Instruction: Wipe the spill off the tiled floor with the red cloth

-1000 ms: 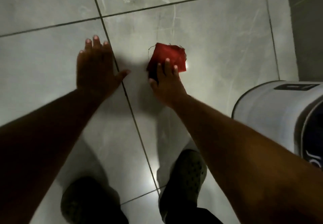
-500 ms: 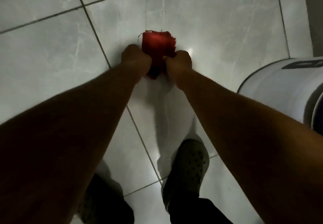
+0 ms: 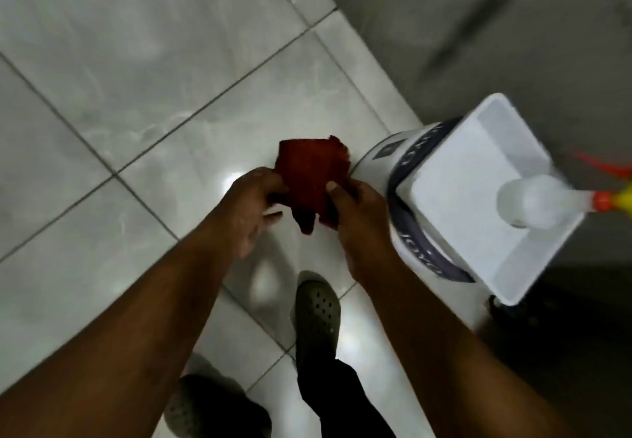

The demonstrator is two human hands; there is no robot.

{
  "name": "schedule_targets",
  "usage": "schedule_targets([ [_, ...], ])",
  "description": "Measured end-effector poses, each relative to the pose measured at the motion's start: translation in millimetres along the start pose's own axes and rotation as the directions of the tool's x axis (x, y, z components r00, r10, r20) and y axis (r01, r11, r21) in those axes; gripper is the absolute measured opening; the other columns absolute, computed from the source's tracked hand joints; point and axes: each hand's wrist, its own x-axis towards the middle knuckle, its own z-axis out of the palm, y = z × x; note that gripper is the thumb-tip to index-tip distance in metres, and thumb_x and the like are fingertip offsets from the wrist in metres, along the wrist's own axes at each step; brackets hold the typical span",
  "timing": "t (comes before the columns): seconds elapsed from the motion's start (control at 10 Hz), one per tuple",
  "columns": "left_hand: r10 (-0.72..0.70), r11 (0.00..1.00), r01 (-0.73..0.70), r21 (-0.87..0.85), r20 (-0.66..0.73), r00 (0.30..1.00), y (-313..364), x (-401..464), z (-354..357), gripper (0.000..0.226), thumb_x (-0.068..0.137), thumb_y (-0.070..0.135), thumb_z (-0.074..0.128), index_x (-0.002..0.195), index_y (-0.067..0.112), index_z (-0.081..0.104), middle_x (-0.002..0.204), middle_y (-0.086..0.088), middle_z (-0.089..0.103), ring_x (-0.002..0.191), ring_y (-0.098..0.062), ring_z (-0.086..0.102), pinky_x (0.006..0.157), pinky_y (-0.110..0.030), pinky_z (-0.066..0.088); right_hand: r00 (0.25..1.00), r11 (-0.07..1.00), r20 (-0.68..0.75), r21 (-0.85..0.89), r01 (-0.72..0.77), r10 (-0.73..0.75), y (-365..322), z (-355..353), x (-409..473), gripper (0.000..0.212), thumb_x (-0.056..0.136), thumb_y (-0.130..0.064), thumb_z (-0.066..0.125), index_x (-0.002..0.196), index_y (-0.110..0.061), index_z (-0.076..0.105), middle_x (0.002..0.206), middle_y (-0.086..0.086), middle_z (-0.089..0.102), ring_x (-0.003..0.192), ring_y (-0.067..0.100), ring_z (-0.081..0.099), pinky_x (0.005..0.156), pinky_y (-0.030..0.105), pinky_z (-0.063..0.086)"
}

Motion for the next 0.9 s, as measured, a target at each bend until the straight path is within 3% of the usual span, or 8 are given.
schedule_targets([
  [0.1,0.082,0.987,-0.105,0.125,0.177,0.981,38,-25,58,0.011,0.075,0.018,0.063,0.086,0.019,0.064,0.086,-0.004,0.073,0.084,-0.02,0.073,0.078,-0.036,0.058,0.987,0.993,-0.158,0.104,0.053,-0.036,-38,-59,-20,0.008,0.09,-0.028,0.06,0.095,-0.03,0.066,0.094,-0.005,0.074,0.084,0.01,0.072,0.069,0.025,0.059],
  [0.2,0.173,0.945,-0.222,0.241,0.207,0.963,55,-30,131,0.022,0.084,0.008,0.064,0.105,0.015,0.059,0.103,-0.012,0.072,0.088,-0.027,0.073,0.079,-0.041,0.062,0.94,0.971,-0.342,0.222,0.084,-0.003,-52,-115,-26,0.011,0.091,-0.024,0.059,0.098,-0.026,0.068,0.092,-0.004,0.077,0.082,0.012,0.074,0.063,0.024,0.058],
  [0.3,0.33,0.778,-0.38,0.5,0.191,0.925,49,-19,201,0.034,0.083,0.012,0.066,0.116,0.017,0.057,0.116,-0.004,0.068,0.099,-0.017,0.065,0.089,-0.032,0.055,0.869,0.978,-0.488,0.206,0.021,0.084,-39,-158,-11,0.019,0.094,-0.027,0.056,0.11,-0.022,0.063,0.101,-0.001,0.073,0.085,0.013,0.07,0.067,0.025,0.055],
  [0.4,0.382,0.59,-0.457,0.666,0.268,0.884,31,9,241,0.032,0.087,0.01,0.06,0.119,0.013,0.058,0.12,-0.007,0.068,0.107,-0.023,0.064,0.093,-0.035,0.053,0.84,0.988,-0.524,0.135,-0.08,0.14,-8,-180,21,0.019,0.095,-0.025,0.053,0.11,-0.016,0.062,0.09,-0.001,0.07,0.08,0.016,0.068,0.062,0.025,0.051],
  [0.6,0.166,0.315,-0.437,0.843,0.405,0.899,-2,55,249,0.045,0.094,0.01,0.05,0.139,0.008,0.047,0.143,-0.015,0.051,0.132,-0.03,0.049,0.107,-0.035,0.04,0.886,0.922,-0.444,-0.274,-0.273,0.131,41,-205,68,0.035,0.086,-0.019,0.061,0.117,-0.004,0.06,0.11,0.014,0.068,0.103,0.032,0.063,0.088,0.035,0.05],
  [0.7,0.267,0.331,-0.446,0.831,0.371,0.889,3,49,224,0.046,0.091,0.011,0.054,0.137,0.01,0.051,0.143,-0.01,0.053,0.132,-0.026,0.05,0.105,-0.026,0.038,0.868,0.869,-0.491,-0.392,-0.302,0.08,37,-207,60,0.043,0.089,-0.03,0.058,0.124,-0.006,0.055,0.123,0.014,0.064,0.113,0.034,0.059,0.09,0.035,0.044],
  [0.8,0.324,0.375,-0.424,0.824,0.312,0.893,16,16,187,0.041,0.091,0.016,0.055,0.131,0.013,0.057,0.136,-0.007,0.06,0.125,-0.023,0.057,0.096,-0.02,0.039,0.871,0.822,-0.49,-0.5,-0.273,-0.009,10,-195,37,0.053,0.089,-0.035,0.059,0.132,-0.007,0.048,0.131,0.017,0.058,0.122,0.037,0.053,0.103,0.044,0.042],
  [0.9,0.326,0.199,-0.355,0.913,0.28,0.903,28,-36,132,0.046,0.092,0.03,0.055,0.135,0.015,0.053,0.138,-0.01,0.058,0.127,-0.028,0.055,0.102,-0.033,0.043,0.943,0.818,-0.301,-0.572,-0.06,-0.141,-30,-171,1,0.049,0.088,-0.03,0.061,0.131,-0.011,0.051,0.13,0.013,0.06,0.122,0.032,0.054,0.106,0.043,0.043],
])
